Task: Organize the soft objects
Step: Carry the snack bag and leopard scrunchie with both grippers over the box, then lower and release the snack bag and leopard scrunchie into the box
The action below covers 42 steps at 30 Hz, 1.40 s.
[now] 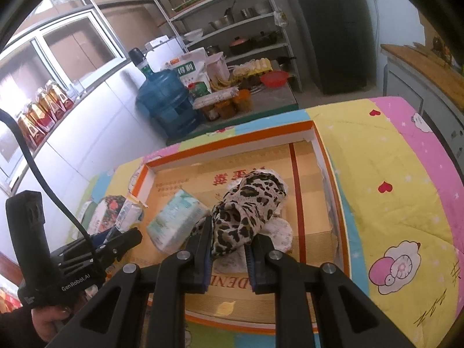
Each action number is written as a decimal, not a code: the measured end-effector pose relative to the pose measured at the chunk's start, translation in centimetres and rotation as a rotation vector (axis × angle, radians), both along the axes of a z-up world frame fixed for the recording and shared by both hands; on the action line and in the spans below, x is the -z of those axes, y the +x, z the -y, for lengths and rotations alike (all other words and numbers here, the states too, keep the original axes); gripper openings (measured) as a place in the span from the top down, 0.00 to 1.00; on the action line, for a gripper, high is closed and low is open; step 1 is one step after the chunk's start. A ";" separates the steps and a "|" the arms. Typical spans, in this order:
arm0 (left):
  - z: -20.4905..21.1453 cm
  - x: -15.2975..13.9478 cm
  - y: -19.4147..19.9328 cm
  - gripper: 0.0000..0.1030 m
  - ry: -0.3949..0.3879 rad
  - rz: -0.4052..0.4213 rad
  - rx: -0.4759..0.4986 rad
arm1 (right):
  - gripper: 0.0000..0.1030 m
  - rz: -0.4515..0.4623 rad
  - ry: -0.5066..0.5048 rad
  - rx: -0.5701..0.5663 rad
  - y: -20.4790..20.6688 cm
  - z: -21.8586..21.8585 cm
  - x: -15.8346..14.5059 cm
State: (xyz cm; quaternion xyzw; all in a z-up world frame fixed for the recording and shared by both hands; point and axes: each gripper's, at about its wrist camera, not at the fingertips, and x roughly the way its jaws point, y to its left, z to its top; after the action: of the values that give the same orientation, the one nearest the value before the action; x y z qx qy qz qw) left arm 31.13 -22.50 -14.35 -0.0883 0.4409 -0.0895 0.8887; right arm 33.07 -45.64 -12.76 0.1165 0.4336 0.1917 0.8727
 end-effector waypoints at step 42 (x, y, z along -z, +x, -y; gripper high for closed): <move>0.6 -2.4 -0.3 0.38 -0.068 0.067 0.071 | 0.36 0.005 -0.071 0.065 -1.6 1.1 -1.2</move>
State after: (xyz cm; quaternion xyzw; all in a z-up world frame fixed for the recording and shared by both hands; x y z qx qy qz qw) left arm 30.85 -23.07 -11.91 -0.1000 0.4105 -0.1388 0.8957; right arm 31.49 -46.75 -11.56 0.0993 0.4340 0.1480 0.8831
